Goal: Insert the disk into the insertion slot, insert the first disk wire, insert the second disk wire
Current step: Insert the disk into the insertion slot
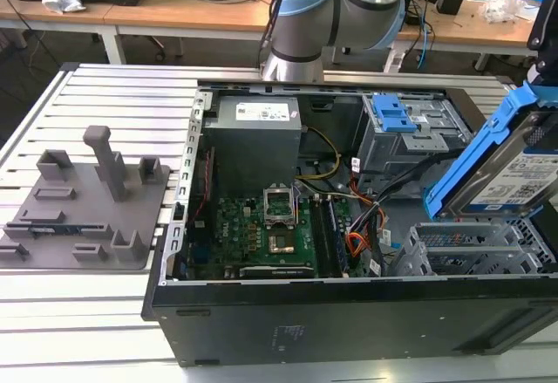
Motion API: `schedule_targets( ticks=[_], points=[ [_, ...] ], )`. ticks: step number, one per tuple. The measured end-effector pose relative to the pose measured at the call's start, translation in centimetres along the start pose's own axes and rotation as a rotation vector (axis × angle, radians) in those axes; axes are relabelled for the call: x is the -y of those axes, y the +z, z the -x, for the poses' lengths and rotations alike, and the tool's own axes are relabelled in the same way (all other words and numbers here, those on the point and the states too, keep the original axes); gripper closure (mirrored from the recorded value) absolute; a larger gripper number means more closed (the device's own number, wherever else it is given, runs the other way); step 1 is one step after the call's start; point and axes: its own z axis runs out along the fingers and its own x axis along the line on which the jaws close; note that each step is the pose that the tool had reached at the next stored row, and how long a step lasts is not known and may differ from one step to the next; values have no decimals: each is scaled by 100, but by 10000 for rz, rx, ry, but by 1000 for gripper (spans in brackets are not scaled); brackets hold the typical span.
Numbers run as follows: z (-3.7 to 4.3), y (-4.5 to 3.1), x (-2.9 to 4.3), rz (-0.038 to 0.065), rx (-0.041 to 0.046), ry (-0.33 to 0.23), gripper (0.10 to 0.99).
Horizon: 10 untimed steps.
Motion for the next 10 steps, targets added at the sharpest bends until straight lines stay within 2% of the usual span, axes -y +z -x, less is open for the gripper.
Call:
schedule_targets(
  ticks=[2, 3, 4, 6, 10],
  points=[
    [12, 23, 1, -1, -80, 0, 722],
    [18, 32, 1, -2, -158, 2, 722],
    [33, 49, 1, -4, -276, 4, 722],
    [61, 67, 1, -7, -369, 3, 722],
    [101, 103, 2, -28, -494, -18, 722]
  ],
)
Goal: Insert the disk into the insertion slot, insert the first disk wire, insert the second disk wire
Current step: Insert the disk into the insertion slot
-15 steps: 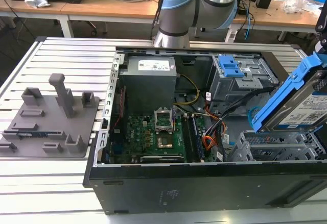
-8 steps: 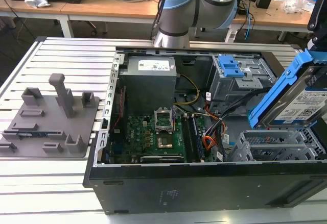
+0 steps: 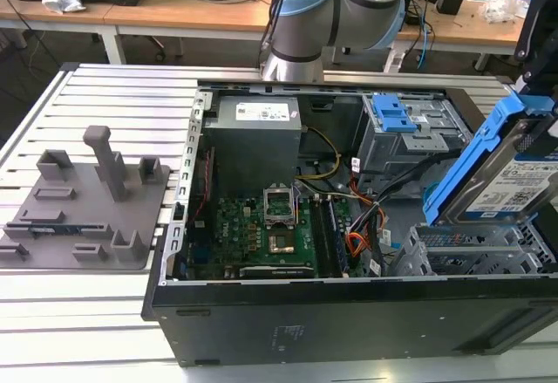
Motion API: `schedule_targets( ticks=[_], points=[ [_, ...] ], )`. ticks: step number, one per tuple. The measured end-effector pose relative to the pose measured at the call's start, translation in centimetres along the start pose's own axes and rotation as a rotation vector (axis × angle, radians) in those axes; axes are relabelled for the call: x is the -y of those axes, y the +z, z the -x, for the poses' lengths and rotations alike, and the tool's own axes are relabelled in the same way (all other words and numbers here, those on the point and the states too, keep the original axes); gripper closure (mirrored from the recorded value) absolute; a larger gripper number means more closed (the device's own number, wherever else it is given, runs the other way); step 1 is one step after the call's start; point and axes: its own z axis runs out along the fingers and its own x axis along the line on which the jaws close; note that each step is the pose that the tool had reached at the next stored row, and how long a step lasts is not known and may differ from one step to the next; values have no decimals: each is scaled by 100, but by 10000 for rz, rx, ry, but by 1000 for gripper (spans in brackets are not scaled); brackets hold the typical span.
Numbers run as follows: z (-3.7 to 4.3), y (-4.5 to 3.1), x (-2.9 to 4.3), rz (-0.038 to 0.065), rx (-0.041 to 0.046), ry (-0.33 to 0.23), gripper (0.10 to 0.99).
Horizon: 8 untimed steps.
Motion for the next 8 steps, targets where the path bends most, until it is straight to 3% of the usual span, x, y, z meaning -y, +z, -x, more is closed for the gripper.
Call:
schedule_targets(
  ticks=[8],
  points=[
    [1, 14, 18, -1, -30, 0, 722]
  ],
)
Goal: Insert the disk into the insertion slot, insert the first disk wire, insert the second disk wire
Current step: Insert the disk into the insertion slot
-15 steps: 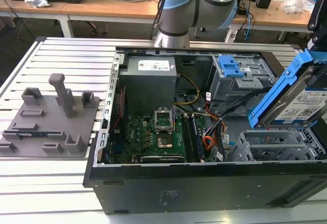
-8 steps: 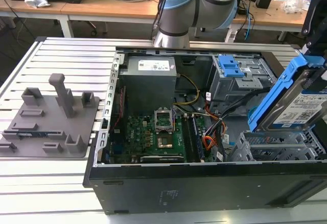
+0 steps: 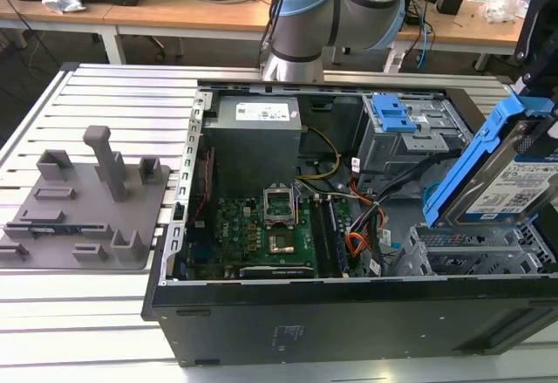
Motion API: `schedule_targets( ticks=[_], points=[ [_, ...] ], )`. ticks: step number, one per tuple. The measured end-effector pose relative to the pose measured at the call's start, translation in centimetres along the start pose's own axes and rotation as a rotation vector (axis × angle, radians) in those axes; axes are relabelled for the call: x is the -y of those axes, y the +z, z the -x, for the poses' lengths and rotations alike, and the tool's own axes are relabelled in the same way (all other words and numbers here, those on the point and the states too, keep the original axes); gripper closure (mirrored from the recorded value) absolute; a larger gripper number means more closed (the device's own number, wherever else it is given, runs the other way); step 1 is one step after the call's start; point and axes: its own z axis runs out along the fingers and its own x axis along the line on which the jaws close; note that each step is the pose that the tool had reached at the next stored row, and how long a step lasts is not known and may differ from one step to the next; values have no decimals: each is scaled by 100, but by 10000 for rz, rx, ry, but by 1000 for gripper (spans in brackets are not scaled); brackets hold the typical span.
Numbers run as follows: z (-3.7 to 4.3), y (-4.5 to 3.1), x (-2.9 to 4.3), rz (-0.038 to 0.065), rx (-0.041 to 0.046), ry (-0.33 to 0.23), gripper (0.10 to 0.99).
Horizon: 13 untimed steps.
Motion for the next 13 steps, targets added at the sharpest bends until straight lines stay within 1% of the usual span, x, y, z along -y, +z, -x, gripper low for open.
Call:
schedule_targets(
  ticks=[2, 5, 13],
  points=[
    [0, 13, 16, 2, 0, -68, 722],
    [-1, 27, 18, 6, -3, -165, 722],
    [-2, 41, 20, 7, -2, -169, 722]
  ],
)
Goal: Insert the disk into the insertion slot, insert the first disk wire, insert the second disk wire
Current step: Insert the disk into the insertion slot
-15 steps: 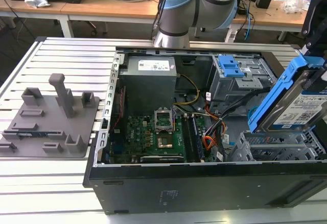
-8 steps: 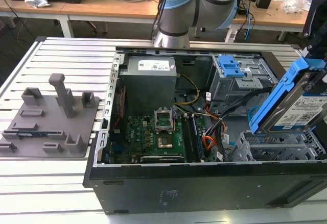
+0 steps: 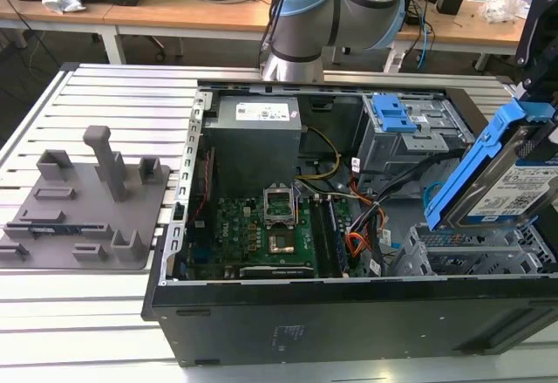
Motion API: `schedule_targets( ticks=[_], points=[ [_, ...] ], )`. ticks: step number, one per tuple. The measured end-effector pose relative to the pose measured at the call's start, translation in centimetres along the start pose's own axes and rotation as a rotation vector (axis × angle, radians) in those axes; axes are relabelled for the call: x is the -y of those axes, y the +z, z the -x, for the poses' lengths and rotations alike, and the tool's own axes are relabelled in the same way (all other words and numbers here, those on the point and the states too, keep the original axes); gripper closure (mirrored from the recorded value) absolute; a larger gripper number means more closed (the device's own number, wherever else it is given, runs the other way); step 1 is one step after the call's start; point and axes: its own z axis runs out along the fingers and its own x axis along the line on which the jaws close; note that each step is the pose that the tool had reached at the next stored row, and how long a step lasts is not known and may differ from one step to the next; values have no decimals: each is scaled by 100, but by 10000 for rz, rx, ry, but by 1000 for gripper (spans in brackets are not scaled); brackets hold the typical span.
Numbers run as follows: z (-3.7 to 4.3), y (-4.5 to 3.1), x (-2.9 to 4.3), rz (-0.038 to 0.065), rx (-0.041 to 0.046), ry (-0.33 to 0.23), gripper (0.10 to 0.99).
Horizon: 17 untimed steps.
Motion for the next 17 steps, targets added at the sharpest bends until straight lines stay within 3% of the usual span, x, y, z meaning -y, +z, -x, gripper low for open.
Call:
schedule_targets(
  ticks=[17],
  points=[
    [-17, 137, 16, 5, 0, -1, 722]
  ],
)
